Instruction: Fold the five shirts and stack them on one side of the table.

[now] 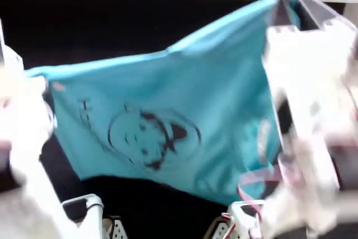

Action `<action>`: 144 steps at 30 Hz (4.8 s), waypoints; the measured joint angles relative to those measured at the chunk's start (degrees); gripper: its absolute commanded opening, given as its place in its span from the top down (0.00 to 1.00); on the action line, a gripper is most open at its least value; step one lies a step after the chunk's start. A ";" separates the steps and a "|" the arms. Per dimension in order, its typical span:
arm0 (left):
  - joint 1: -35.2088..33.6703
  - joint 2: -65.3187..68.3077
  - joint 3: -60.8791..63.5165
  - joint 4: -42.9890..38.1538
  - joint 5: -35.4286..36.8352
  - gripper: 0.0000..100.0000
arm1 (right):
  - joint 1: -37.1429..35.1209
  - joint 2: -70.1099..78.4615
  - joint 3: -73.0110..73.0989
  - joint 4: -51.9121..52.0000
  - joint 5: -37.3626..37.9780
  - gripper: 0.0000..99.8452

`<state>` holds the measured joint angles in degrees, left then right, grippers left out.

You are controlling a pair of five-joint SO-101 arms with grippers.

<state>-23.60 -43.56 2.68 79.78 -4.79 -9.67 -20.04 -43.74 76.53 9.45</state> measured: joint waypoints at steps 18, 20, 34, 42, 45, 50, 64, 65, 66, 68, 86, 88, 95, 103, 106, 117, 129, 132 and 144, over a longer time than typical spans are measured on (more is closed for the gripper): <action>2.37 42.11 -31.91 4.22 -0.09 0.99 | -0.26 21.27 -1.76 -8.97 -0.09 0.99; 2.99 46.95 -32.00 4.57 -0.09 0.99 | -0.26 21.27 1.49 -8.79 -0.18 0.99; 3.08 71.03 -32.00 5.27 -0.09 0.99 | -2.73 21.36 37.10 -9.93 -0.44 0.99; 3.08 71.74 -32.00 14.95 -6.24 0.99 | -3.43 21.36 41.93 -5.01 -0.44 0.99; 3.08 71.82 -32.00 18.81 -8.53 0.99 | -4.13 21.36 42.20 -0.70 -0.44 0.99; 2.64 71.82 -28.40 20.22 -11.16 0.99 | -4.13 21.36 42.29 6.77 -1.49 0.99; -2.55 71.82 -21.19 20.31 -14.15 0.99 | -5.01 2.73 64.62 1.76 -1.14 0.99; -2.55 71.91 -20.57 20.31 -14.15 0.99 | -4.40 2.64 66.90 0.00 -0.97 0.99; -2.55 71.91 -19.87 20.31 -14.15 0.99 | -3.60 2.64 69.27 -1.67 -0.79 0.99; -2.29 71.91 -17.85 19.87 -14.15 0.99 | -2.46 2.64 72.97 -4.75 -0.62 0.99; -2.02 71.91 -11.96 16.97 -14.42 0.99 | -1.49 1.49 78.51 -5.27 -0.62 0.99; -2.11 71.91 -13.27 18.11 -15.47 0.99 | -1.41 -0.09 78.51 -4.92 -0.62 0.99; -2.46 71.91 -14.07 18.81 -16.26 0.99 | -1.41 -5.27 78.68 -4.92 -0.62 0.99; -2.46 71.91 -11.87 18.81 -16.26 0.99 | -1.41 -3.08 78.77 -4.92 -0.62 0.99; -2.46 71.91 -11.87 18.81 -16.26 0.99 | -1.41 -2.29 78.77 -4.92 -0.62 0.99; -2.46 71.91 -11.87 18.99 -16.26 0.95 | -1.32 -1.76 79.12 -2.11 -0.62 0.81; -2.46 71.91 -15.30 19.87 -16.26 0.86 | -1.41 -2.64 72.18 1.85 -0.62 0.81; -2.46 71.91 -17.67 20.13 -16.26 0.86 | -1.41 -1.85 67.87 1.41 -0.62 0.81; -1.05 72.62 -31.47 19.96 -13.63 0.99 | -1.41 26.02 46.07 -0.70 -0.62 0.99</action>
<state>-24.66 29.05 -28.79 99.74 -18.42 -11.08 5.98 2.33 75.82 8.84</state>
